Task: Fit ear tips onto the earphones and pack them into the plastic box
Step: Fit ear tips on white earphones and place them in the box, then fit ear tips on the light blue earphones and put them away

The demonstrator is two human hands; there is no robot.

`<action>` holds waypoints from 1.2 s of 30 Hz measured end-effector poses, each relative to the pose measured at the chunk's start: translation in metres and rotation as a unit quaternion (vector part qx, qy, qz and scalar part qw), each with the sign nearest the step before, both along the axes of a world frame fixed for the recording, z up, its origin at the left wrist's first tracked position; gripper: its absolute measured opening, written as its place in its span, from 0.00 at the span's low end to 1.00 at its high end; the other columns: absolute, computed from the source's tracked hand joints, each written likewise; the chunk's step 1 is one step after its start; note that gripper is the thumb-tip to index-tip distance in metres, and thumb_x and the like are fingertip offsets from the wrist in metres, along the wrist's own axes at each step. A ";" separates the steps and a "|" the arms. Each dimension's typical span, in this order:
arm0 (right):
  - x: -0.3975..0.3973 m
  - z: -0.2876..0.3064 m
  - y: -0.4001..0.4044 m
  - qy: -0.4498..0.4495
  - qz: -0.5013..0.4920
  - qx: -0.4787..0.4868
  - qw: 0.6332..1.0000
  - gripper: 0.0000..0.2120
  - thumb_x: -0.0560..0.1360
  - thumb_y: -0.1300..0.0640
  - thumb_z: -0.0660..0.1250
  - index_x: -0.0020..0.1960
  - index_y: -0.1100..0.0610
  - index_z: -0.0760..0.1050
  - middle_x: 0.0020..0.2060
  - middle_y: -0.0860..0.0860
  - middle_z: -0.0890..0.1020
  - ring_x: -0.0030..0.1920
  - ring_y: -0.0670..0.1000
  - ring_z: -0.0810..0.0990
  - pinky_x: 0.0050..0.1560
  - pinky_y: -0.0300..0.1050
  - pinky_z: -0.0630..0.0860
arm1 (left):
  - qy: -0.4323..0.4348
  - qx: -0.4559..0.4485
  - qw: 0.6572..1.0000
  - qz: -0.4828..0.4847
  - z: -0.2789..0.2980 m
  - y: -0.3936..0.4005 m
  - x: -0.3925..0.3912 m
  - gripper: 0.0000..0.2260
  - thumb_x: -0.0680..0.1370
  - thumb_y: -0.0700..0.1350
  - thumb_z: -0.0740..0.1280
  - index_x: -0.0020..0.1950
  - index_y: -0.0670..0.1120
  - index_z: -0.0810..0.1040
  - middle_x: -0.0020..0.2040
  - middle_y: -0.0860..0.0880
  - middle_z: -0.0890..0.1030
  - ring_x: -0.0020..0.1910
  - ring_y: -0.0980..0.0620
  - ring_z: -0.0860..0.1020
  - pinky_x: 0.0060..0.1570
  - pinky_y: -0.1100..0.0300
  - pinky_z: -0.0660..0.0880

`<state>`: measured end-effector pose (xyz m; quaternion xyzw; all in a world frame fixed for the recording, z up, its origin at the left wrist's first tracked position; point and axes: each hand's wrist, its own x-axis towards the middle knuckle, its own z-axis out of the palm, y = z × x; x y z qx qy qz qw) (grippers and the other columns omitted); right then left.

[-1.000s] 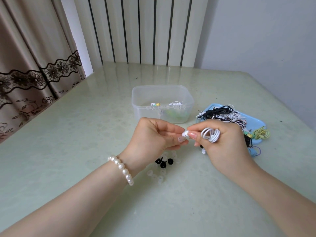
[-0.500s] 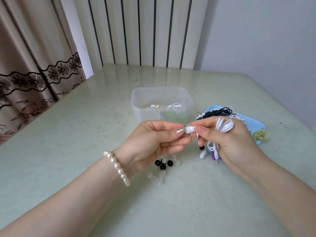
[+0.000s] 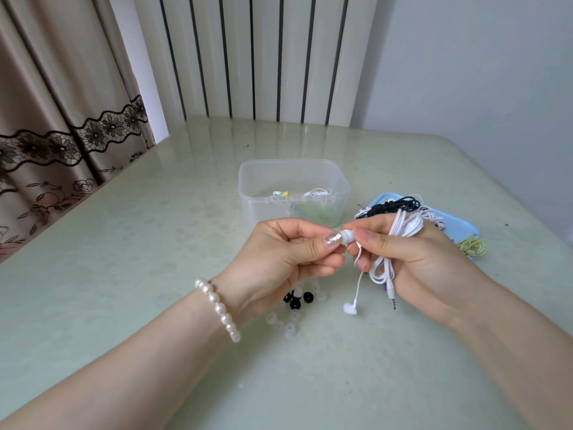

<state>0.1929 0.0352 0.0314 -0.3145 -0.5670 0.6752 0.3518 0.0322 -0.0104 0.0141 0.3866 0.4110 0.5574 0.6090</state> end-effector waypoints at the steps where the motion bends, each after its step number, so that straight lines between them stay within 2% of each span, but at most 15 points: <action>1: 0.000 0.001 -0.001 -0.003 -0.004 -0.003 1.000 0.08 0.63 0.62 0.66 0.41 0.63 0.79 0.28 0.53 0.79 0.26 0.47 0.74 0.26 0.33 0.70 | -0.001 -0.005 1.000 -0.002 0.001 0.000 -0.001 0.03 0.62 0.39 0.69 0.32 0.42 0.82 0.31 0.45 0.82 0.28 0.54 0.80 0.31 0.65 0.78; 5: -0.006 0.022 0.002 -0.003 -0.031 -0.002 1.000 0.08 0.61 0.62 0.67 0.40 0.60 0.78 0.28 0.53 0.80 0.24 0.46 0.74 0.27 0.34 0.69 | -0.020 -0.008 1.000 0.023 0.006 0.005 -0.009 0.06 0.65 0.44 0.68 0.33 0.42 0.81 0.31 0.46 0.81 0.28 0.54 0.80 0.32 0.64 0.78; 8: -0.017 0.053 0.018 0.009 -0.063 0.008 0.998 0.08 0.61 0.61 0.68 0.41 0.58 0.77 0.27 0.51 0.81 0.25 0.45 0.75 0.32 0.37 0.69 | -0.006 -0.007 0.997 0.075 0.008 0.012 -0.022 0.10 0.68 0.47 0.67 0.36 0.40 0.78 0.30 0.45 0.81 0.27 0.53 0.79 0.32 0.64 0.78; 11: -0.037 0.086 0.047 0.057 -0.089 0.008 0.994 0.02 0.69 0.63 0.67 0.40 0.57 0.76 0.28 0.49 0.81 0.26 0.44 0.77 0.32 0.36 0.69 | 0.063 -0.009 0.990 0.127 0.001 0.018 -0.031 0.09 0.74 0.42 0.67 0.37 0.38 0.78 0.31 0.44 0.81 0.27 0.53 0.79 0.33 0.62 0.79; 14: -0.062 0.105 0.076 0.072 -0.106 0.013 0.992 0.06 0.75 0.64 0.64 0.39 0.57 0.76 0.29 0.49 0.81 0.26 0.44 0.78 0.27 0.33 0.70 | 0.156 -0.016 0.977 0.145 -0.007 0.021 -0.035 0.08 0.75 0.40 0.67 0.37 0.37 0.78 0.32 0.44 0.80 0.27 0.53 0.79 0.35 0.61 0.78; 17: -0.087 0.093 0.101 0.065 -0.134 0.003 0.989 0.07 0.75 0.68 0.63 0.38 0.62 0.74 0.30 0.53 0.79 0.23 0.44 0.77 0.23 0.32 0.71 | 0.199 -0.026 0.972 0.122 -0.009 0.022 -0.038 0.07 0.75 0.38 0.67 0.37 0.38 0.78 0.30 0.48 0.81 0.26 0.55 0.78 0.34 0.63 0.77; 19: -0.098 0.069 0.117 0.042 -0.156 -0.020 0.987 0.06 0.73 0.70 0.64 0.38 0.65 0.74 0.32 0.56 0.78 0.23 0.45 0.78 0.26 0.35 0.76 | 0.206 -0.028 0.972 0.110 -0.009 0.022 -0.039 0.07 0.75 0.37 0.67 0.37 0.39 0.78 0.30 0.48 0.81 0.27 0.55 0.78 0.34 0.63 0.77; 21: -0.104 0.045 0.128 -0.007 -0.158 -0.044 0.986 0.02 0.72 0.72 0.65 0.44 0.68 0.74 0.35 0.57 0.78 0.24 0.47 0.79 0.29 0.36 0.78 | 0.211 -0.028 0.972 0.103 -0.010 0.022 -0.038 0.07 0.74 0.37 0.68 0.36 0.39 0.78 0.31 0.48 0.81 0.27 0.55 0.78 0.34 0.63 0.77; 23: -0.107 0.029 0.131 -0.080 -0.149 -0.053 0.984 0.12 0.69 0.73 0.67 0.52 0.68 0.73 0.36 0.58 0.78 0.29 0.52 0.79 0.32 0.38 0.79 | 0.217 -0.022 0.971 0.098 -0.010 0.021 -0.039 0.06 0.74 0.37 0.68 0.37 0.39 0.78 0.31 0.47 0.81 0.28 0.54 0.79 0.35 0.63 0.77; 25: -0.107 0.022 0.131 -0.187 -0.125 -0.015 0.974 0.18 0.67 0.74 0.69 0.56 0.67 0.72 0.36 0.58 0.78 0.33 0.54 0.78 0.40 0.42 0.78 | 0.222 -0.018 0.971 0.090 -0.010 0.021 -0.039 0.05 0.73 0.37 0.69 0.37 0.39 0.79 0.31 0.47 0.81 0.29 0.54 0.79 0.35 0.62 0.77; 28: -0.103 0.027 0.128 -0.381 -0.063 0.126 0.914 0.22 0.66 0.69 0.73 0.58 0.63 0.73 0.36 0.54 0.76 0.39 0.53 0.78 0.49 0.47 0.77 | 0.226 -0.019 0.971 0.082 -0.010 0.021 -0.038 0.05 0.73 0.37 0.69 0.37 0.39 0.79 0.31 0.48 0.81 0.29 0.54 0.79 0.35 0.62 0.77; 31: -0.091 0.047 0.126 -0.473 -0.032 0.251 0.844 0.22 0.65 0.60 0.76 0.57 0.58 0.75 0.44 0.52 0.77 0.48 0.51 0.76 0.54 0.44 0.72 | 0.234 -0.017 0.969 0.075 -0.012 0.021 -0.037 0.04 0.73 0.37 0.69 0.39 0.38 0.79 0.32 0.48 0.81 0.29 0.54 0.79 0.35 0.63 0.77; 33: -0.078 0.065 0.121 -0.461 -0.047 0.306 0.832 0.16 0.66 0.60 0.76 0.52 0.58 0.79 0.41 0.50 0.78 0.46 0.50 0.76 0.50 0.41 0.73 | 0.244 -0.015 0.967 0.074 -0.012 0.021 -0.036 0.04 0.73 0.37 0.69 0.39 0.38 0.80 0.32 0.47 0.81 0.28 0.55 0.79 0.36 0.63 0.77; 36: -0.046 0.080 0.108 -0.461 -0.036 0.327 0.824 0.05 0.67 0.63 0.74 0.43 0.60 0.81 0.32 0.50 0.79 0.37 0.49 0.77 0.38 0.37 0.73 | 0.270 -0.013 0.960 0.069 -0.013 0.020 -0.035 0.04 0.73 0.38 0.70 0.38 0.39 0.80 0.32 0.49 0.81 0.28 0.57 0.78 0.37 0.60 0.77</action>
